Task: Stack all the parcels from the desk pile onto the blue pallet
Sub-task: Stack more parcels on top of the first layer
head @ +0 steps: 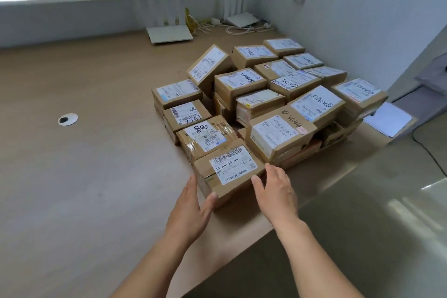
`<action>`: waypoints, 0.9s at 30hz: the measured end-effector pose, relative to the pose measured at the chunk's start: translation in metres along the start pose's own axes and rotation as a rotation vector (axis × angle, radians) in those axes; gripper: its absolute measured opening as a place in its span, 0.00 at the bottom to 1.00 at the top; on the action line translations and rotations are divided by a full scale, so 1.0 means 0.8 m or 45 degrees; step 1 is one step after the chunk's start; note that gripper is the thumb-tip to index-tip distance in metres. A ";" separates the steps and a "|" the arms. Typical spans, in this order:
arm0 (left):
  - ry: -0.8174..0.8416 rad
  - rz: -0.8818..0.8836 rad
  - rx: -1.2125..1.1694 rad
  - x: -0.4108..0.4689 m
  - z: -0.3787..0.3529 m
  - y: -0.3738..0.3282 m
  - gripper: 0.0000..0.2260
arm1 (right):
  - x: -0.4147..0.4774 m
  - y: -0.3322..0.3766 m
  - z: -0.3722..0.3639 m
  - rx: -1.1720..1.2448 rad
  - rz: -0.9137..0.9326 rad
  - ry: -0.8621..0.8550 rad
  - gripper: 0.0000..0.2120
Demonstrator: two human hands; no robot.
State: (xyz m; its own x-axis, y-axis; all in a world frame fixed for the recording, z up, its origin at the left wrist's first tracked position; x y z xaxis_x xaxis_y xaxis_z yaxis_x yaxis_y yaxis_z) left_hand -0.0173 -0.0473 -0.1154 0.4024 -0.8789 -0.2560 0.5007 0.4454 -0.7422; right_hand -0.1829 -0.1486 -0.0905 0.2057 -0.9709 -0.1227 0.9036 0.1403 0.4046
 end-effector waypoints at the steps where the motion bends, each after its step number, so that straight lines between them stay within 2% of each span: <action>1: 0.006 0.026 -0.045 0.001 -0.003 0.000 0.32 | 0.006 -0.003 -0.003 0.017 0.008 0.024 0.26; 5: 0.061 0.189 -0.235 0.001 -0.020 0.009 0.28 | 0.019 -0.009 -0.012 0.095 0.035 0.123 0.26; 7: 0.054 0.225 -0.334 -0.002 -0.024 0.010 0.26 | 0.023 -0.009 -0.014 0.162 0.044 0.133 0.21; 9: -0.040 0.257 -0.405 -0.004 -0.022 0.011 0.23 | 0.026 -0.011 -0.017 0.208 0.078 0.135 0.12; 11: -0.175 0.329 -0.441 -0.009 -0.019 0.017 0.20 | 0.026 -0.018 -0.025 0.259 0.075 0.186 0.10; 14: -0.270 0.410 -0.515 -0.018 -0.024 0.027 0.18 | 0.022 -0.031 -0.043 0.537 -0.021 0.351 0.13; 16: -0.272 0.437 -0.600 -0.021 -0.028 0.032 0.18 | 0.020 -0.029 -0.050 0.659 -0.013 0.461 0.24; 18: -0.246 0.434 -0.659 -0.023 -0.032 0.030 0.18 | 0.019 -0.021 -0.050 0.623 0.109 0.550 0.29; 21: -0.240 0.386 -0.665 -0.030 -0.034 0.021 0.17 | 0.016 -0.017 -0.051 0.528 0.206 0.641 0.28; 27: -0.330 0.321 -0.646 -0.058 -0.018 0.007 0.21 | -0.001 0.007 -0.033 0.487 0.429 0.672 0.31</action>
State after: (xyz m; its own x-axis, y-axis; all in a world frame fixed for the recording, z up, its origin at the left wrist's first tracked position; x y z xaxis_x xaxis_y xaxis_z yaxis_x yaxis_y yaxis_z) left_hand -0.0440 -0.0063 -0.1168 0.6654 -0.6591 -0.3504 -0.0351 0.4413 -0.8967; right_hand -0.1679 -0.1422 -0.1122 0.6901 -0.6505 -0.3172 0.5851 0.2435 0.7735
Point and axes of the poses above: each hand's wrist, its own x-axis towards the middle knuckle, its own z-axis out of the back of the hand, y = z × x, the point moved 6 cm from there along x, towards the middle knuckle, and after that the axes turned 2 degrees about -x, right-handed, at the moved point
